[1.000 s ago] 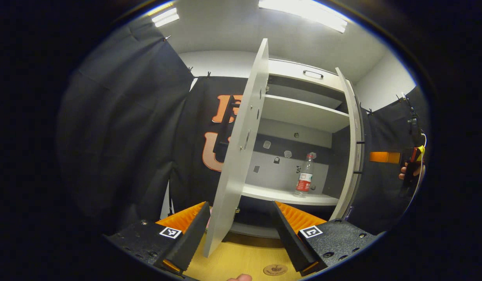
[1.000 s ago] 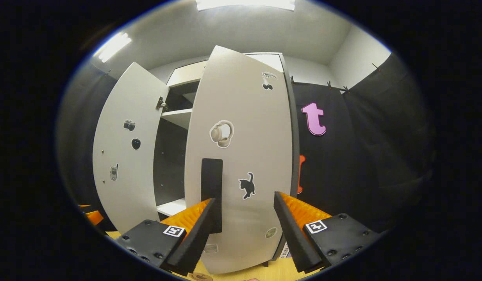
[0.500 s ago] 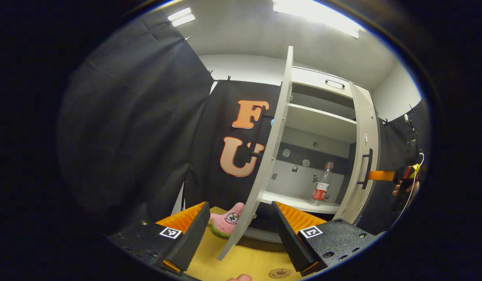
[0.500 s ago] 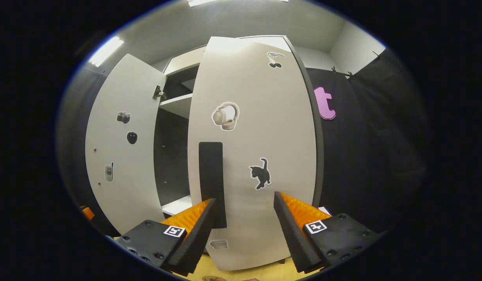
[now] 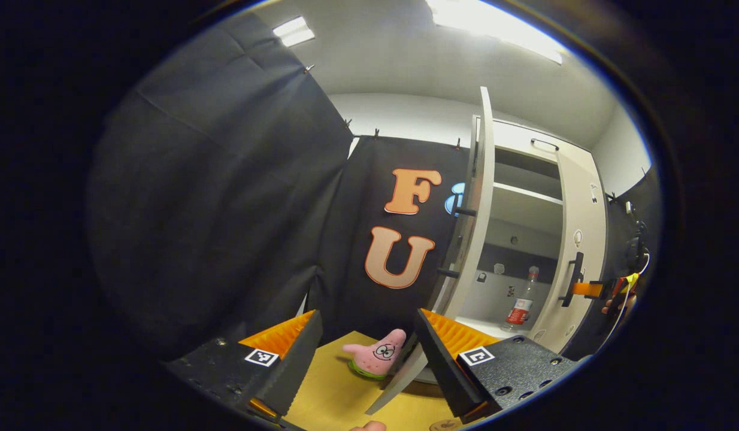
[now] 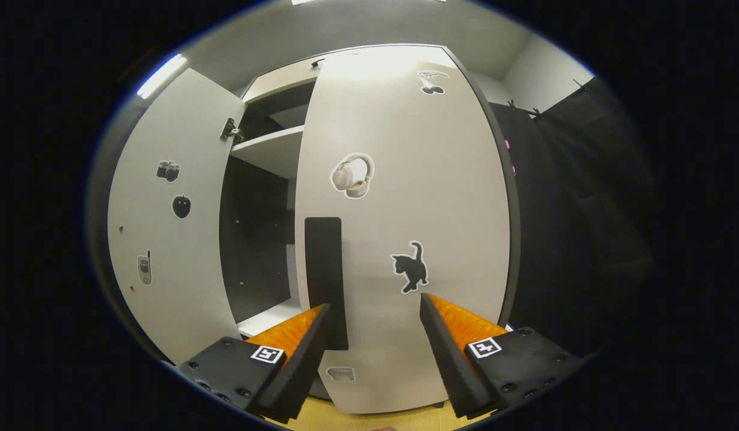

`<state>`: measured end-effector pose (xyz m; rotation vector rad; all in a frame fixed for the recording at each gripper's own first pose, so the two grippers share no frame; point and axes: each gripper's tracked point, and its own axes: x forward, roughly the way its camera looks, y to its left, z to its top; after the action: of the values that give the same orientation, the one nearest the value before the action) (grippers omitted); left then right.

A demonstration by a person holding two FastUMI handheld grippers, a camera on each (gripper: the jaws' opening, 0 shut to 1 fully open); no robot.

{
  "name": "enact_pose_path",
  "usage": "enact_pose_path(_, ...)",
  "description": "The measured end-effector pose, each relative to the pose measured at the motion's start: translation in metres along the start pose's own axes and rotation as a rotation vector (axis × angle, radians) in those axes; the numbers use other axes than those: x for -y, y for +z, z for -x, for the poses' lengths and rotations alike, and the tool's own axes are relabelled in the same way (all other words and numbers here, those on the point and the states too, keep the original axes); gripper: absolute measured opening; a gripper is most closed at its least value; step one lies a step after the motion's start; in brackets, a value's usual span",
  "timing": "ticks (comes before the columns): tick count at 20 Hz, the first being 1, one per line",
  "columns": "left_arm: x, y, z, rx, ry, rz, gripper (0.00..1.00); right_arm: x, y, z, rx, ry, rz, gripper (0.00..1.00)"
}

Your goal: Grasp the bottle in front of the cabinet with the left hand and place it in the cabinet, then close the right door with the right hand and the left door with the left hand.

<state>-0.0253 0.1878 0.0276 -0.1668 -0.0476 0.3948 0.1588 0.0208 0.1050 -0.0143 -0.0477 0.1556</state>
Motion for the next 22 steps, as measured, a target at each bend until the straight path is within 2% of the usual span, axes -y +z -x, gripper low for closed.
enact_pose_path(3, 0.001, 0.014, -0.02, 0.019, -0.006, 0.045, 0.94, -0.004, 0.0, 0.029, 0.0, 0.006, 0.025, 0.96)
enact_pose_path(4, 0.004, 0.016, -0.026, 0.016, -0.027, 0.037, 0.94, -0.003, -0.003, 0.045, -0.001, -0.001, 0.033, 1.0)
enact_pose_path(5, 0.004, 0.021, -0.032, 0.024, -0.035, 0.02, 0.94, -0.003, -0.007, 0.06, -0.001, -0.007, 0.033, 0.96)
enact_pose_path(11, 0.018, 0.047, -0.072, 0.082, -0.081, -0.069, 0.94, 0.008, -0.025, 0.124, -0.013, -0.059, 0.009, 0.96)
enact_pose_path(17, 0.038, 0.037, -0.096, 0.063, -0.101, -0.074, 0.94, 0.025, -0.036, 0.155, 0.008, -0.073, 0.008, 0.96)
enact_pose_path(20, 0.04, 0.04, -0.094, 0.093, -0.086, -0.146, 0.92, 0.047, -0.038, 0.165, 0.011, -0.125, 0.032, 0.96)
enact_pose_path(22, 0.049, 0.043, -0.093, 0.103, -0.104, -0.209, 0.93, 0.053, -0.039, 0.171, 0.015, -0.132, 0.021, 0.96)
